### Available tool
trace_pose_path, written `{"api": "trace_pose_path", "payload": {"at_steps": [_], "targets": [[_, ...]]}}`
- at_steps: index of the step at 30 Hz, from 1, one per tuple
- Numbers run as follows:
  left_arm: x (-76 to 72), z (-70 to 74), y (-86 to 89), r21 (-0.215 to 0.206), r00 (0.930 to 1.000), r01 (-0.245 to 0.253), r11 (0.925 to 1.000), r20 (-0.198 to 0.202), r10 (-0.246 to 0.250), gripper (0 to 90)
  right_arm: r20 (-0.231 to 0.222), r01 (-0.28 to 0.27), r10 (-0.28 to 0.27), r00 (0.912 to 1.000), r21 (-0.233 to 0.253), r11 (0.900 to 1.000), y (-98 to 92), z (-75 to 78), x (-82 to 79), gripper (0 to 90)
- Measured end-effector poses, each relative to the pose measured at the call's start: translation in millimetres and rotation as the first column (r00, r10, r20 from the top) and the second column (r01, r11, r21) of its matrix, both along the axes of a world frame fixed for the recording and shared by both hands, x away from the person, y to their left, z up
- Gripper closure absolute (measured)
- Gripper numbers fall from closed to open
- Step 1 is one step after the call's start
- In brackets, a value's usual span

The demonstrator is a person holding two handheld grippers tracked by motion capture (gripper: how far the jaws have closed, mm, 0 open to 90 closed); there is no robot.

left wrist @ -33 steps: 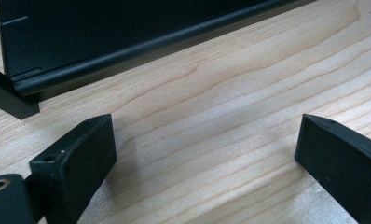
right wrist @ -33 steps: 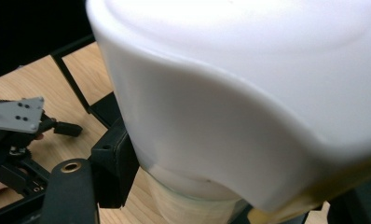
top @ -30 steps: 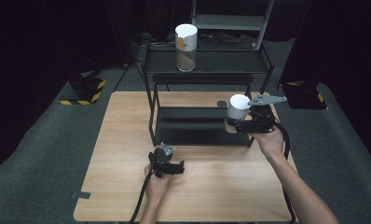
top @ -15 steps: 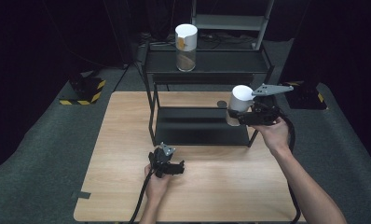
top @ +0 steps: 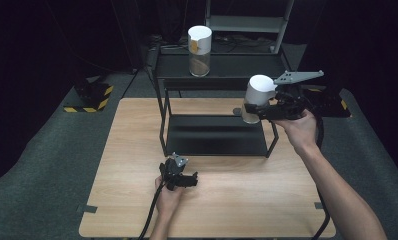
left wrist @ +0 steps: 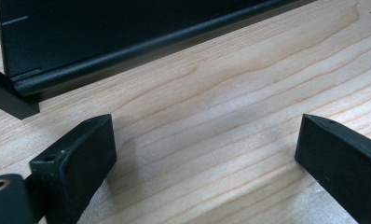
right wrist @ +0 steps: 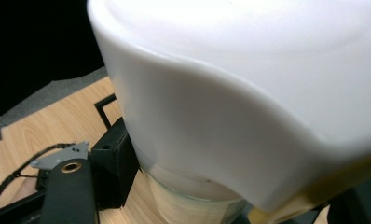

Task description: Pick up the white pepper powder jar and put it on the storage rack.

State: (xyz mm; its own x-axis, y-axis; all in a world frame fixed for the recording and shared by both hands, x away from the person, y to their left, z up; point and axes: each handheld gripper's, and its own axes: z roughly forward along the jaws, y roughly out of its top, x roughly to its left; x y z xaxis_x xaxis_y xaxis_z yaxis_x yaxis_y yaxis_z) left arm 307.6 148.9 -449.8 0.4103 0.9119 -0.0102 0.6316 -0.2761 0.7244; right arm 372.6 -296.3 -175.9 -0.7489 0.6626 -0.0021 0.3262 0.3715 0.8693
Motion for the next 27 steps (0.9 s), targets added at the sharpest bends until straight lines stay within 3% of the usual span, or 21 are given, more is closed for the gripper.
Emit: {"api": "trace_pose_path", "payload": {"at_steps": [10, 14, 18, 27], "targets": [[0.0, 0.3, -0.3, 0.004, 1.0000, 0.000, 1.0000, 0.000, 0.000, 5.1, 0.041, -0.003, 0.002, 0.9991, 0.019, 1.000, 0.8, 31.8, 3.7, 30.2], [0.0, 0.4, -0.3, 0.004, 1.0000, 0.000, 1.0000, 0.000, 0.000, 5.1, 0.038, 0.001, -0.002, 0.9993, 0.028, 1.000, 1.1, 41.1, 9.4, 30.1], [0.1, 0.4, -0.1, 0.004, 1.0000, 0.001, 1.0000, -0.001, -0.001, 5.1, 0.021, 0.018, -0.019, 0.9996, 0.043, 0.999, 2.4, 47.5, 17.6, 30.1], [0.1, 0.4, 0.0, 0.003, 1.0000, 0.001, 1.0000, -0.001, -0.001, 5.1, 0.024, 0.096, -0.096, 0.9951, 0.014, 0.995, 23.7, 67.0, 34.2, 30.1]]}}
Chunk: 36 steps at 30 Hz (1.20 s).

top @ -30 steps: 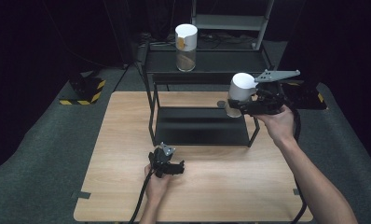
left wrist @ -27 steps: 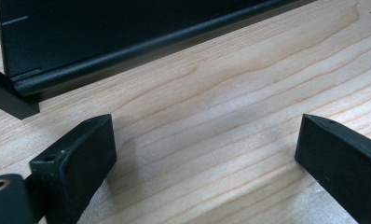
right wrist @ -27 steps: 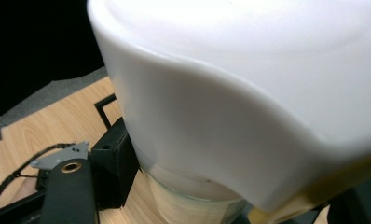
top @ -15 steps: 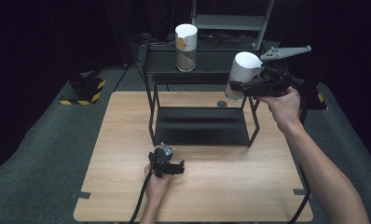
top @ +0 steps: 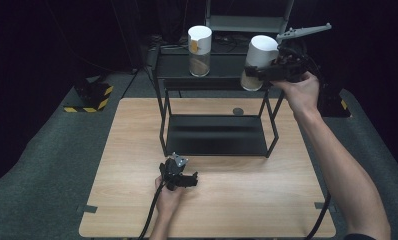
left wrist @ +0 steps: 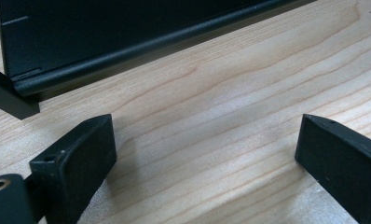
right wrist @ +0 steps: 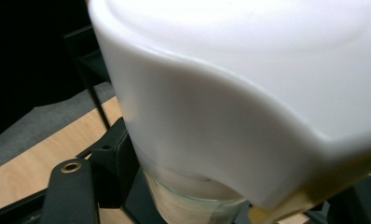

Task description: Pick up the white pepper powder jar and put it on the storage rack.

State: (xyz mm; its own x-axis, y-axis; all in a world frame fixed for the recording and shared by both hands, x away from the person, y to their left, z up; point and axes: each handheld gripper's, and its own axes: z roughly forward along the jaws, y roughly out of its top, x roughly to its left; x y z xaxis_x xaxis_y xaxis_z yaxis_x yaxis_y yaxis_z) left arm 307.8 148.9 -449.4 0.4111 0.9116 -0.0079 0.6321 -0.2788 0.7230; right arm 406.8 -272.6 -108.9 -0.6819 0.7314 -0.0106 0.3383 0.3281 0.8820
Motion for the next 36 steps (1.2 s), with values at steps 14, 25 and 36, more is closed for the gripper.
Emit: {"api": "trace_pose_path", "payload": {"at_steps": [14, 25, 36], "targets": [[0.2, 0.1, 0.3, -0.001, 1.0000, 0.001, 1.0000, -0.002, -0.001, 5.1, -0.025, 0.113, -0.113, 0.9932, -0.028, 0.993, 37.4, 5.1, 31.8, 30.1], [0.1, 0.1, -0.1, 0.001, 1.0000, 0.001, 1.0000, -0.001, -0.001, 5.1, -0.042, 0.167, -0.169, 0.9847, -0.036, 0.985, 54.6, 2.2, 48.6, 30.1], [0.1, 0.1, -0.1, 0.001, 1.0000, 0.001, 1.0000, -0.001, -0.001, 5.1, -0.064, 0.182, -0.184, 0.9808, -0.037, 0.983, 61.0, -0.6, 58.2, 30.1]]}}
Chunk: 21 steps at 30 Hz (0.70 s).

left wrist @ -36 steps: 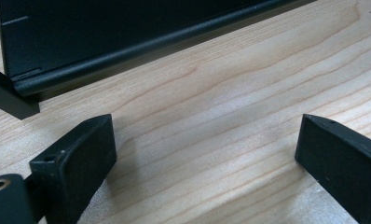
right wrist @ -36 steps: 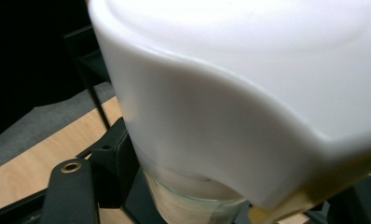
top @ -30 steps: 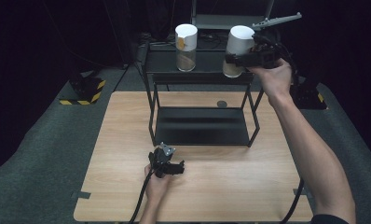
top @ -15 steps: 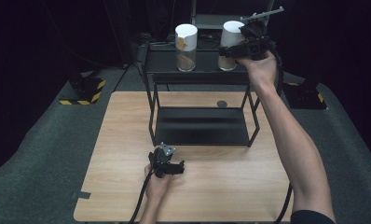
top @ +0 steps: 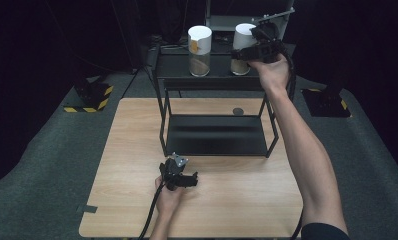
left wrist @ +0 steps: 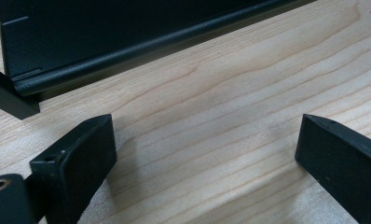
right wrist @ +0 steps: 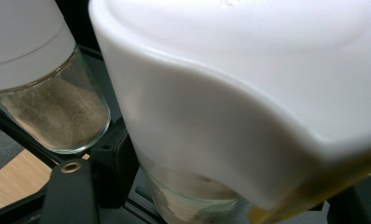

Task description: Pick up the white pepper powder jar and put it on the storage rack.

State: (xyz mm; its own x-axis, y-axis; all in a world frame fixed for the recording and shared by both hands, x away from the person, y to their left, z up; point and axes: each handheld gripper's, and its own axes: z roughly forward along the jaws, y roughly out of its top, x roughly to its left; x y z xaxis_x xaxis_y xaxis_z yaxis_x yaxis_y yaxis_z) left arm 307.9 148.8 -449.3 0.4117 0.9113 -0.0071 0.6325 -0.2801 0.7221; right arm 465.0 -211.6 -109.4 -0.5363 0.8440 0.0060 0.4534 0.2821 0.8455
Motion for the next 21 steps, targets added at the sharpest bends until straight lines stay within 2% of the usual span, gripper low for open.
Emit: {"api": "trace_pose_path", "payload": {"at_steps": [7, 21], "targets": [[0.0, 0.0, 0.1, 0.000, 1.0000, 0.000, 1.0000, 0.000, 0.000, 5.1, -0.005, 0.001, -0.001, 1.0000, -0.021, 1.000, 4.6, -0.5, 2.9, 30.1], [0.1, 0.1, 0.1, 0.000, 1.0000, 0.001, 1.0000, 0.000, -0.001, 5.1, -0.001, -0.014, 0.014, 0.9999, -0.023, 1.000, 2.5, -1.9, 4.3, 29.8]]}}
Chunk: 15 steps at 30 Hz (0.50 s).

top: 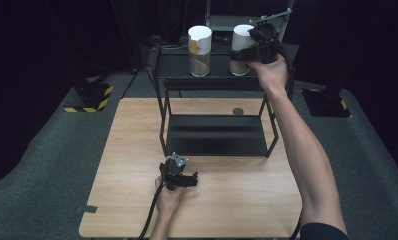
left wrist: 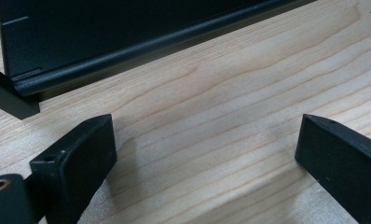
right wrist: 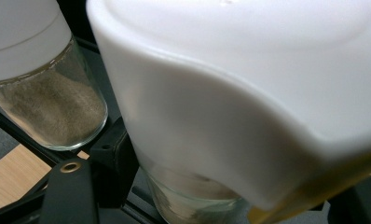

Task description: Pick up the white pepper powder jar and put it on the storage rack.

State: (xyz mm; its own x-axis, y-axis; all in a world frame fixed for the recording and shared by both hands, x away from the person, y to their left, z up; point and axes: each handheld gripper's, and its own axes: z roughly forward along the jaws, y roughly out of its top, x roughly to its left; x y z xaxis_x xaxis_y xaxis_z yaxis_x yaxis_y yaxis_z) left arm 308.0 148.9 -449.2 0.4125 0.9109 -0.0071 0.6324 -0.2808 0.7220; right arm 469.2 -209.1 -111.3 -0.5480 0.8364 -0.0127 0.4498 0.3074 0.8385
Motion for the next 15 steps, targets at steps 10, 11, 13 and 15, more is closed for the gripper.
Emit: {"api": "trace_pose_path", "payload": {"at_steps": [10, 11, 13, 15], "targets": [[0.0, 0.1, 0.0, 0.001, 1.0000, 0.001, 1.0000, 0.000, -0.001, 5.1, 0.023, 0.010, -0.010, 0.9997, -0.007, 1.000, 3.1, -2.8, -4.9, 28.3], [0.0, 0.0, 0.0, 0.001, 1.0000, 0.001, 1.0000, 0.000, -0.001, 5.1, 0.026, 0.007, -0.007, 0.9996, -0.005, 1.000, 2.4, -3.3, -5.1, 27.3], [0.0, 0.0, 0.0, 0.001, 1.0000, 0.001, 1.0000, 0.001, -0.001, 5.1, 0.027, 0.001, -0.001, 0.9996, 0.001, 1.000, 1.4, -3.6, -5.0, 23.7], [-0.1, 0.0, -0.1, 0.000, 1.0000, -0.001, 1.0000, 0.000, 0.001, 5.1, 0.014, -0.005, 0.004, 0.9999, 0.014, 1.000, -0.1, -3.0, -3.6, 19.9]]}}
